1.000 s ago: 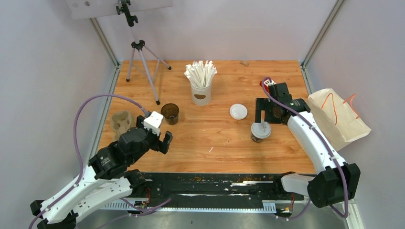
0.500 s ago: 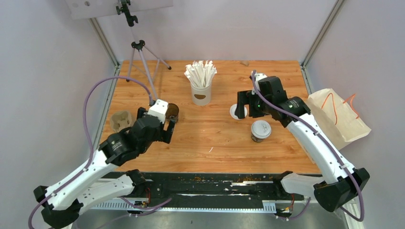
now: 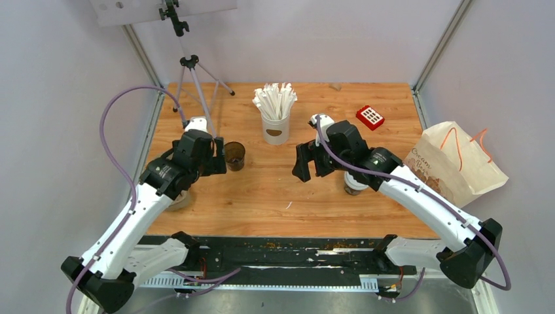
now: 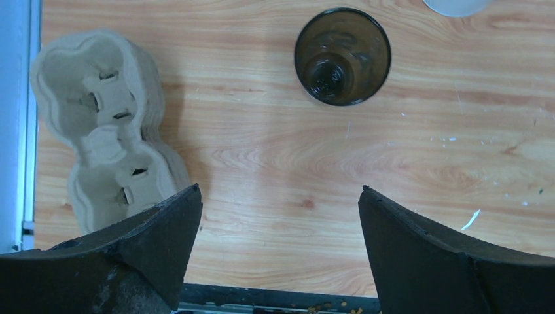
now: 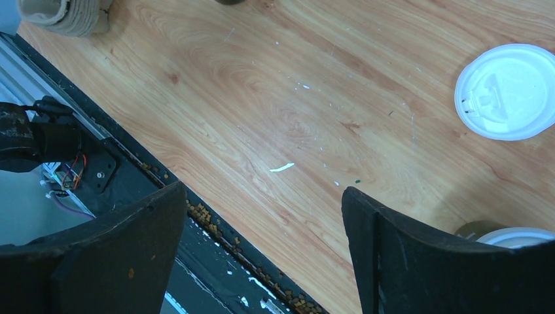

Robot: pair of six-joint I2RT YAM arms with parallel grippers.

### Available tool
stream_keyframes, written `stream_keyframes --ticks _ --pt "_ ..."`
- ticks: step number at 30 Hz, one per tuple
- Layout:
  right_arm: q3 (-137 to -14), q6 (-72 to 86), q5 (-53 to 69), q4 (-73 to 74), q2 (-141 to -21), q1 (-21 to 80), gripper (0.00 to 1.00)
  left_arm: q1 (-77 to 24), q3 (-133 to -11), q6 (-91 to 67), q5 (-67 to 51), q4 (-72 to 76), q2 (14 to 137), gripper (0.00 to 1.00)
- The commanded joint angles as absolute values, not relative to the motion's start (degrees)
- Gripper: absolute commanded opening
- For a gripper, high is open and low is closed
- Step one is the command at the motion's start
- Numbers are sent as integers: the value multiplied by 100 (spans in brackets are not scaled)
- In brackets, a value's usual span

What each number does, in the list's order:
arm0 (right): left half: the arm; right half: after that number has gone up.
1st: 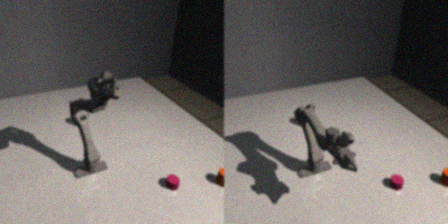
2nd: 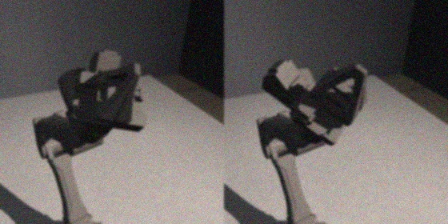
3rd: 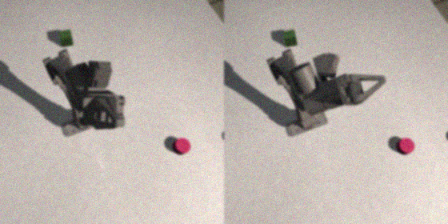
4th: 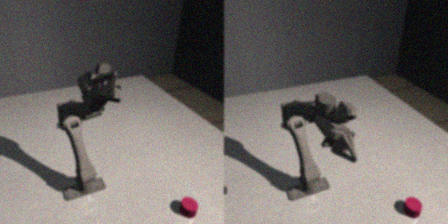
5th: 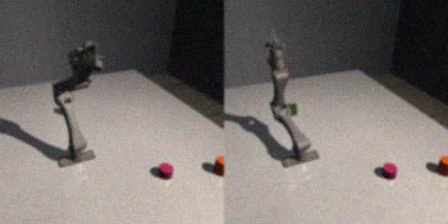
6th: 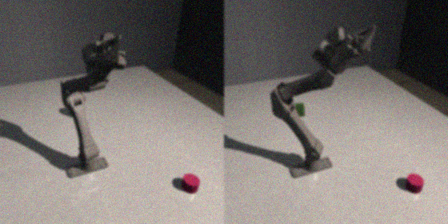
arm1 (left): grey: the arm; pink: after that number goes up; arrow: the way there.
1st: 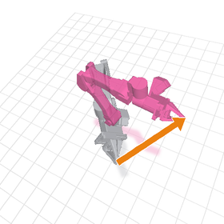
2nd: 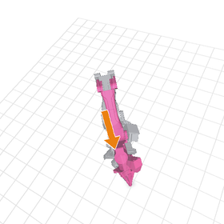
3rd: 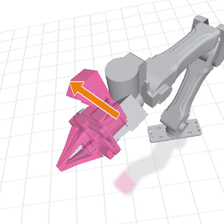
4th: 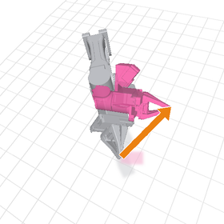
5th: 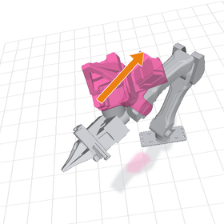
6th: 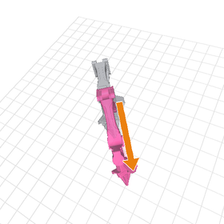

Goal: Pack the takeout coffee

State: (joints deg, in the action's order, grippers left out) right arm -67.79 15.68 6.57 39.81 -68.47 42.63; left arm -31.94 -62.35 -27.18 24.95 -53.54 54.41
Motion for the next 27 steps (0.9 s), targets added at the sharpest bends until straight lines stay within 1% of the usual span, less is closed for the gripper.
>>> stream_keyframes --ticks 1,4,8,10,14,20,24,27 --pt "-6544 1463 654 3447 -6531 4292 88 -2719 -6172 -3053 1930 -4957 5642 94" --pt "-6420 1298 532 3290 -6574 4297 87 -2437 -6147 -3072 1791 -4444 6086 89" --pt "-6500 928 521 3269 -6560 4295 88 -1927 -6447 -3246 1185 -3952 6836 75" --pt "-6509 745 478 3250 -6492 4297 88 -1865 -6684 -3211 1102 -3818 7311 71" --pt "-6343 643 487 3003 -6350 4294 89 -1826 -6949 -3107 1311 -3774 7972 67" --pt "-6164 476 475 2755 -6283 4298 90 -1655 -6886 -3155 1241 -3689 8553 55" --pt "-6376 280 418 2912 -6511 4291 91 -1642 -6982 -2940 1500 -3765 8765 51" --pt "-6388 354 378 2951 -6616 4297 91 -1644 -6918 -2804 1088 -3470 8873 42"
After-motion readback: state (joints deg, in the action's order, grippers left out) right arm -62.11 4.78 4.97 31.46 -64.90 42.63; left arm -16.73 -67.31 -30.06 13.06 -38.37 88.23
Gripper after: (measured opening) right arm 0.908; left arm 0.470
